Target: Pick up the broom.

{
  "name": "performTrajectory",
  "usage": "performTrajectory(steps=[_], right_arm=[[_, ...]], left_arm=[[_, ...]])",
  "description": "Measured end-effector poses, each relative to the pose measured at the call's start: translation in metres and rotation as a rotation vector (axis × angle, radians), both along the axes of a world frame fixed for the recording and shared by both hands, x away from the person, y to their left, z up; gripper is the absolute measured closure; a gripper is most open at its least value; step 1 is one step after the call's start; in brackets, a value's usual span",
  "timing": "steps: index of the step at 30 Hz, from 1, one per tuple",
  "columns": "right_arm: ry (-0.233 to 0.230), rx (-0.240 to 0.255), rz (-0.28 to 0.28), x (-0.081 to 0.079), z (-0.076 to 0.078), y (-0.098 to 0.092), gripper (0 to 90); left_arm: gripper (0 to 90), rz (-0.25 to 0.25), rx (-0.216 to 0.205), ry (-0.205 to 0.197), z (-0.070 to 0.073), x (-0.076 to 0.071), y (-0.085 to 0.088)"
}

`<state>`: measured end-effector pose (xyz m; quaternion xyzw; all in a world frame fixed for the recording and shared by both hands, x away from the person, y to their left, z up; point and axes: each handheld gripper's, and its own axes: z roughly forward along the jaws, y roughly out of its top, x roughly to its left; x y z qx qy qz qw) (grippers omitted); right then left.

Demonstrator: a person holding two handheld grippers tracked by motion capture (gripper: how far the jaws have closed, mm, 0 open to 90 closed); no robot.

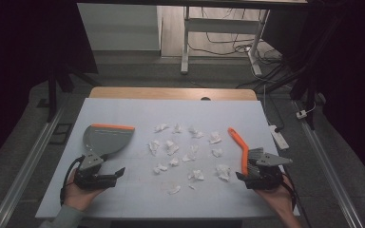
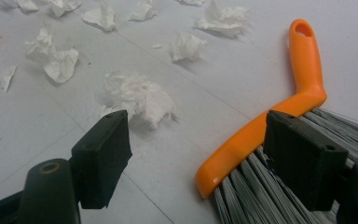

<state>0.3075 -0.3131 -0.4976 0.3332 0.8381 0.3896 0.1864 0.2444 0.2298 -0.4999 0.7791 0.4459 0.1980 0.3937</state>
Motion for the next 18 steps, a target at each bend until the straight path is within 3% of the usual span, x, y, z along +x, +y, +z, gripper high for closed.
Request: performTrajectory(steps=[13, 18], right_arm=[[-0.005, -0.003, 0.003, 0.000, 0.002, 0.002, 23.1], [0.019, -0.025, -0.006, 0.010, 0.015, 0.006, 23.3]], left_arm=[[19.4, 0.006, 0.004, -0.001, -0.001, 0.002, 0.000], [19.7, 0.008, 0.004, 0.002, -0.001, 0.005, -0.001]])
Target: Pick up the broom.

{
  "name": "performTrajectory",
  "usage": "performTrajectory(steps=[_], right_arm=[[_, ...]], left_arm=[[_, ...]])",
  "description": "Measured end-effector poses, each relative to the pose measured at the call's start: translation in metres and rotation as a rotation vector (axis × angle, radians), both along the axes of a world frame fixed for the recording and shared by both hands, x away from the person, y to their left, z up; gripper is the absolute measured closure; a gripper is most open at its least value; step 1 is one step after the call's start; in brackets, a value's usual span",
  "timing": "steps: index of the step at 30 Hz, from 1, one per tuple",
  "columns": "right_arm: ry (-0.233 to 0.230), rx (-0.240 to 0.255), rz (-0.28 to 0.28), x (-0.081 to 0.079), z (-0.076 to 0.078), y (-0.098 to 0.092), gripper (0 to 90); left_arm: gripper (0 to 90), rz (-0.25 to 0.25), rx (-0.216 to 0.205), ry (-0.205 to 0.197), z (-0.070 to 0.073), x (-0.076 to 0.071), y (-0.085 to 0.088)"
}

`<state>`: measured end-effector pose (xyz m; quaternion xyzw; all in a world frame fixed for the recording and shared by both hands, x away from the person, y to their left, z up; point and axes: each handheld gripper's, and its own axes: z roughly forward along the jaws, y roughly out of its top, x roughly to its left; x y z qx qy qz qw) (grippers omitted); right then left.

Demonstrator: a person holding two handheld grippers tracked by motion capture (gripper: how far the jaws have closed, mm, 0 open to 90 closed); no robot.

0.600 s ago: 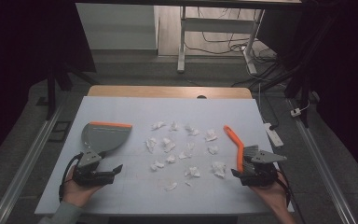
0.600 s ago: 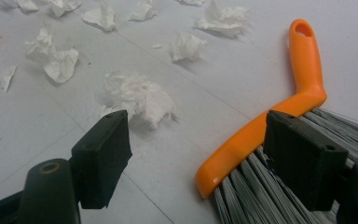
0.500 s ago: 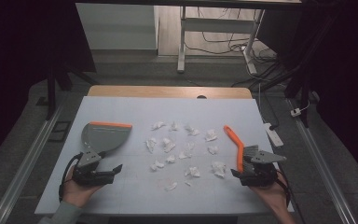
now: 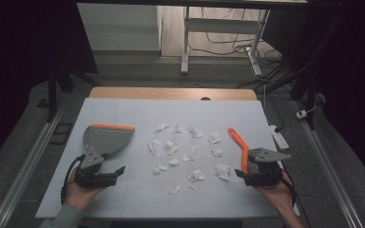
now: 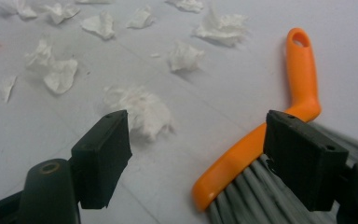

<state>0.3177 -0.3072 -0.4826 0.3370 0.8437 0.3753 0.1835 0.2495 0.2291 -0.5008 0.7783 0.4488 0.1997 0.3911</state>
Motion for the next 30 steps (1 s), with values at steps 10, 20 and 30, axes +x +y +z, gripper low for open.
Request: performTrajectory(steps=[10, 20, 30], right_arm=[[0.064, -0.056, -0.087, 0.031, 0.028, 0.001, 24.2], [0.199, -0.155, -0.192, 0.072, 0.039, 0.001, 24.0], [0.358, -0.216, -0.220, 0.122, 0.024, 0.009, 27.6]], left_arm=[[19.7, -0.012, 0.010, -0.002, 0.000, 0.000, -0.003], [19.7, -0.016, 0.009, -0.005, 0.000, 0.000, -0.003], [19.7, -0.016, 0.009, -0.007, 0.000, -0.001, -0.003]])
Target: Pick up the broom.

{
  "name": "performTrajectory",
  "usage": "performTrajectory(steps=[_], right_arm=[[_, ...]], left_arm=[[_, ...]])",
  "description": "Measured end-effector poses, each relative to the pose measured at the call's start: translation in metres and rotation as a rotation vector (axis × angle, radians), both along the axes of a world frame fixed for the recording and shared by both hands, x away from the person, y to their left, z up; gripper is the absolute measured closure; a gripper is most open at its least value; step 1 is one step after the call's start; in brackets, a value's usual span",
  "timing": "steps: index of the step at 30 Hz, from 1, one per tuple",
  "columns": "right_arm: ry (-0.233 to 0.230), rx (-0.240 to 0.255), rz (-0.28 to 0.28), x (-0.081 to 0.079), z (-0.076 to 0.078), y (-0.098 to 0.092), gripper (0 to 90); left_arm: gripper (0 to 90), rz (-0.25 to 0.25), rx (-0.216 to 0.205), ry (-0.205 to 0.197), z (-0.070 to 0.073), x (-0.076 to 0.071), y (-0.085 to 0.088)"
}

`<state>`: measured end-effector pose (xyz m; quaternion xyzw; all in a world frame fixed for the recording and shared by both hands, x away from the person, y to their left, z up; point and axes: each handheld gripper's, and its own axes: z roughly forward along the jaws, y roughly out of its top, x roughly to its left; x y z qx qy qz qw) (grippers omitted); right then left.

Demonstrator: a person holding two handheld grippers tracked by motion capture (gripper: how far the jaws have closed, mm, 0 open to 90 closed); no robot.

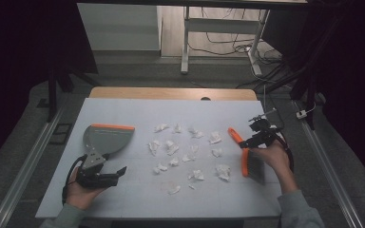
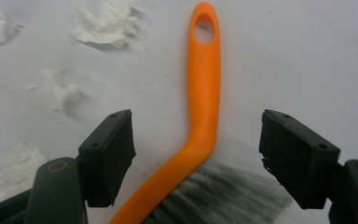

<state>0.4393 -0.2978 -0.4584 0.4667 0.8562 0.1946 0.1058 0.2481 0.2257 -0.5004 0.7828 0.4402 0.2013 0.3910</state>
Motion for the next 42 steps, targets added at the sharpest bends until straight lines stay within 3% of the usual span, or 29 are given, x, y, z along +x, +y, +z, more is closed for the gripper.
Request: performTrajectory(steps=[5, 10, 13, 17, 21, 25, 33, 42], right_arm=[[0.080, -0.034, -0.023, 0.014, -0.018, 0.001, 33.1], [0.140, -0.071, -0.038, 0.018, -0.030, 0.001, 46.0], [0.153, -0.060, -0.047, 0.017, -0.028, 0.001, 54.4], [0.155, -0.081, -0.067, 0.015, -0.028, 0.005, 66.5], [0.163, -0.064, -0.081, 0.015, -0.027, 0.003, 69.6], [0.190, -0.054, -0.056, 0.013, -0.026, -0.002, 69.9], [0.104, 0.047, -0.065, 0.003, 0.004, -0.020, 70.4], [-0.031, 0.217, -0.048, -0.014, 0.044, -0.036, 70.6]], left_arm=[[19.8, -0.003, -0.001, 0.000, 0.000, 0.000, -0.001], [19.8, -0.005, 0.001, 0.000, 0.000, 0.000, -0.001], [20.1, -0.003, 0.003, -0.007, 0.000, -0.001, 0.000], [20.5, 0.000, -0.002, -0.005, 0.000, -0.001, 0.002], [20.6, -0.001, -0.001, -0.007, 0.000, -0.002, 0.003], [21.0, -0.003, -0.012, -0.014, 0.001, -0.002, 0.005], [21.0, -0.021, -0.008, -0.025, 0.003, -0.003, 0.000], [21.0, -0.030, -0.008, -0.034, 0.006, -0.002, -0.005]])
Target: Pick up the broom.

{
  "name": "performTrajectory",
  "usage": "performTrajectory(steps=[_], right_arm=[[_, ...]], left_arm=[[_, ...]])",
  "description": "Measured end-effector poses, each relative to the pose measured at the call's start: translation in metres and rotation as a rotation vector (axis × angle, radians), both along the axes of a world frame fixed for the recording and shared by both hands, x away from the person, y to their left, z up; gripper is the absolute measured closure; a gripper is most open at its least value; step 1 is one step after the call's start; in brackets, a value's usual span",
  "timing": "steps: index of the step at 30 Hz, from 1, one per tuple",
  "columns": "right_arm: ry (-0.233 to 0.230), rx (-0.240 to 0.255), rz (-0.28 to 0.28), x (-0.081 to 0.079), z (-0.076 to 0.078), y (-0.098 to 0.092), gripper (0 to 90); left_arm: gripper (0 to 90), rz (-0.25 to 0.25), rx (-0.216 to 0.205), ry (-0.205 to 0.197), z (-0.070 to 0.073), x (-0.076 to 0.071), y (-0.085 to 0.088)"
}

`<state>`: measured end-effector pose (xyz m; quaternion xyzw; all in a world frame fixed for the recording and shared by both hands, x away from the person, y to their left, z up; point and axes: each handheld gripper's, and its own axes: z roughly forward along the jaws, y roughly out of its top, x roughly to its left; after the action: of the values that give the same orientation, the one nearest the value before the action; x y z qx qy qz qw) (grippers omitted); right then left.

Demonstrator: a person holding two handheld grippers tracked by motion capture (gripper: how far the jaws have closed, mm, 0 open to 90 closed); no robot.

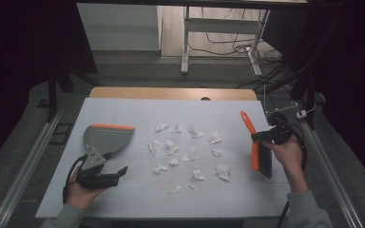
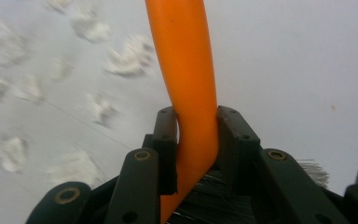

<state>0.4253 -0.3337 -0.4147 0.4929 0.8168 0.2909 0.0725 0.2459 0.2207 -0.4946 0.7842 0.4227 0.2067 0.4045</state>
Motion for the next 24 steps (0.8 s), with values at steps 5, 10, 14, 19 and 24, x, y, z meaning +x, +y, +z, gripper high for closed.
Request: performTrajectory(steps=[5, 10, 14, 19, 24], right_arm=[[-0.048, 0.094, 0.021, -0.005, 0.010, 0.000, 70.6], [-0.087, 0.151, 0.028, -0.008, 0.016, 0.007, 70.6], [-0.117, 0.180, 0.041, -0.011, 0.021, 0.017, 70.6], [-0.141, 0.244, 0.057, -0.012, 0.026, 0.029, 70.6], [-0.168, 0.287, 0.073, -0.013, 0.030, 0.045, 70.5]], left_arm=[[21.0, -0.018, 0.004, -0.007, 0.004, 0.002, -0.007], [20.9, -0.038, 0.011, -0.017, 0.008, 0.005, -0.018], [20.9, -0.060, 0.016, -0.020, 0.012, 0.008, -0.028], [20.8, -0.081, 0.010, -0.023, 0.017, 0.012, -0.038], [20.8, -0.102, 0.002, -0.033, 0.026, 0.018, -0.050]])
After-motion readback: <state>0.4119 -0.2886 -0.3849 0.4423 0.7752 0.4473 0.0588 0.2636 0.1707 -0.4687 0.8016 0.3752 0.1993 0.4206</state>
